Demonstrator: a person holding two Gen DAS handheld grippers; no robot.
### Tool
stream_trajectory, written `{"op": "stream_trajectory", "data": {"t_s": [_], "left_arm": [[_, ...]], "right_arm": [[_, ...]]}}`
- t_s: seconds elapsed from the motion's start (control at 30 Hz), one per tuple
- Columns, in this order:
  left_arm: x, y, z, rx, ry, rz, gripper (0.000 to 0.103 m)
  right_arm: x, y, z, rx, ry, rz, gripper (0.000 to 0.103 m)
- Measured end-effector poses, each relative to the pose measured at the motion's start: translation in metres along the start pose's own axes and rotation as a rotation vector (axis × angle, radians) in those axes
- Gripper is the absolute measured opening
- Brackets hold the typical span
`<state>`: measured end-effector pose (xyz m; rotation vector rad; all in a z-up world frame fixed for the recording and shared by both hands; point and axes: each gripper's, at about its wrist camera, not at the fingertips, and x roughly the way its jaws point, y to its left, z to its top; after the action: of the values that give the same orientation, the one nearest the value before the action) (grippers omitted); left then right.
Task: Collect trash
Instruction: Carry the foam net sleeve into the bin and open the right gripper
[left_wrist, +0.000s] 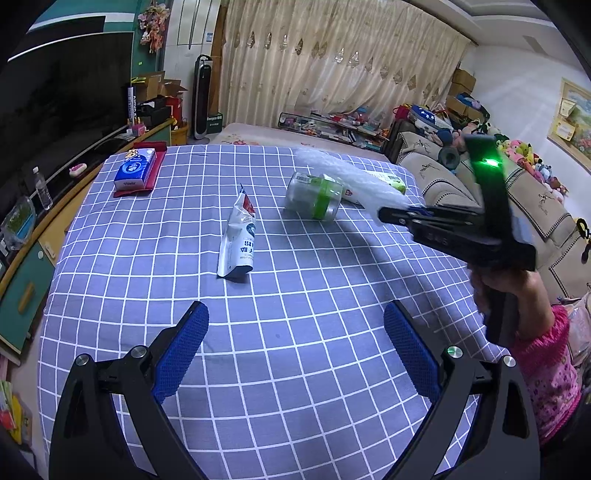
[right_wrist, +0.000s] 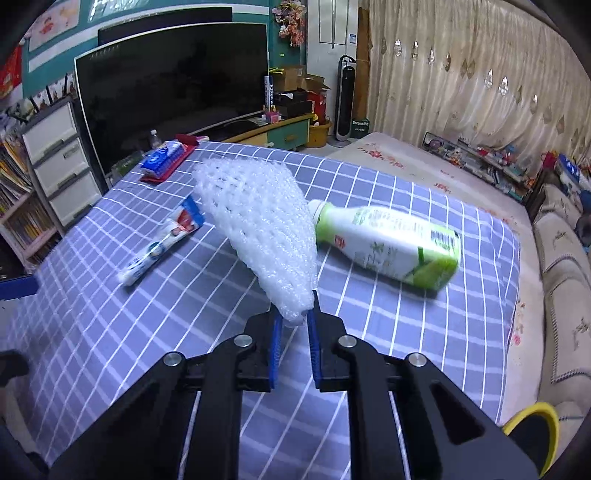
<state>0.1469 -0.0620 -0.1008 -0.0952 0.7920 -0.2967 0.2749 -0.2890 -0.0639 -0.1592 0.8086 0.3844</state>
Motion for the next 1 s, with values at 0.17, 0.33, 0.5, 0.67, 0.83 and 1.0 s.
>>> {"op": "stream_trajectory", "data": {"t_s": [0.17, 0.33, 0.5, 0.67, 0.83, 1.0], "left_arm": [[0.000, -0.004, -0.001, 0.012, 0.000, -0.004, 0.094], [0.001, -0.009, -0.001, 0.024, 0.004, -0.006, 0.094], [0.002, -0.018, 0.000, 0.043, 0.002, -0.009, 0.094], [0.007, -0.025, 0.000, 0.053, 0.006, -0.015, 0.094], [0.014, -0.037, 0.000, 0.072, 0.016, -0.028, 0.094], [0.018, -0.046, 0.000, 0.088, 0.026, -0.034, 0.094]], "right_arm": [[-0.030, -0.009, -0.024, 0.062, -0.017, 0.022, 0.013], [-0.063, -0.029, -0.058, 0.137, -0.036, -0.002, 0.013], [-0.096, -0.061, -0.097, 0.218, -0.043, -0.080, 0.013], [-0.125, -0.114, -0.145, 0.364, -0.018, -0.215, 0.013], [-0.137, -0.166, -0.192, 0.512, 0.052, -0.334, 0.013], [-0.133, -0.200, -0.224, 0.620, 0.109, -0.385, 0.013]]}}
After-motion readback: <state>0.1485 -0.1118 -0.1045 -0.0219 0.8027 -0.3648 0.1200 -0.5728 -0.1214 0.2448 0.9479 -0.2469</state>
